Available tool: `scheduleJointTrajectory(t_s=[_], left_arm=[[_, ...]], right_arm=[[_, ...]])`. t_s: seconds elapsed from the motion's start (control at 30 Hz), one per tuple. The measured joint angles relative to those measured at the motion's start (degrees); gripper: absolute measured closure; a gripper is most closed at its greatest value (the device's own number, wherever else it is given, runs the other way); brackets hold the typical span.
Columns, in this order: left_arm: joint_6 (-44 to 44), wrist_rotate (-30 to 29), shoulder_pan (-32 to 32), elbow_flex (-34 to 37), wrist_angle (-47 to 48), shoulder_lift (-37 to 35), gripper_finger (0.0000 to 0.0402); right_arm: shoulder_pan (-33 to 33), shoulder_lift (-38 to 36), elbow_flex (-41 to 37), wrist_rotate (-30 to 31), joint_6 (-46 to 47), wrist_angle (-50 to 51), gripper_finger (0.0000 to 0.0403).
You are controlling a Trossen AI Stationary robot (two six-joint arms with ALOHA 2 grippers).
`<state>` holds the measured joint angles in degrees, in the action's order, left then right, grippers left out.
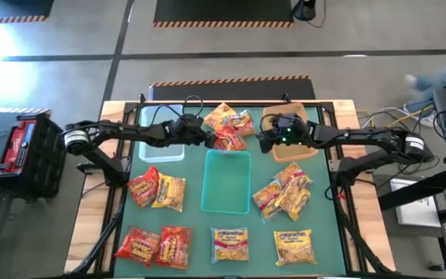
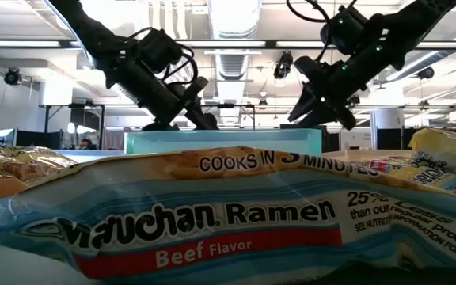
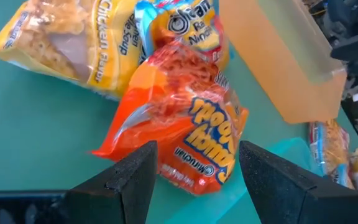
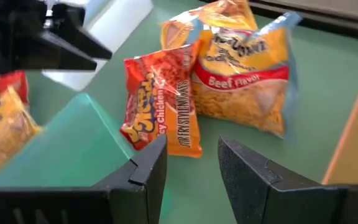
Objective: Sort Maruchan noodles
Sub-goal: Put the orange noodle pack into the transparent bin
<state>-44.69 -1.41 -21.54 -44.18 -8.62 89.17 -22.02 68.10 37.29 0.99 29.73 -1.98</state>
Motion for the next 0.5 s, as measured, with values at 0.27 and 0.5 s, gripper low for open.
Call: scheduleJointTrajectory(t_s=[0.27,0.5], left_arm=[[-0.9,0.7,0.2,0.0,0.7,-0.2,0.0192],[-0.9,0.6,0.2,0.0,6.5,-1.4,0.0192]], right_arm=[[0.2,5.3,4.5,0.0,-9.4,0.1,0.0271],[0.2,11.7,8.7,-0.1,-14.9,0.6,0.0271]])
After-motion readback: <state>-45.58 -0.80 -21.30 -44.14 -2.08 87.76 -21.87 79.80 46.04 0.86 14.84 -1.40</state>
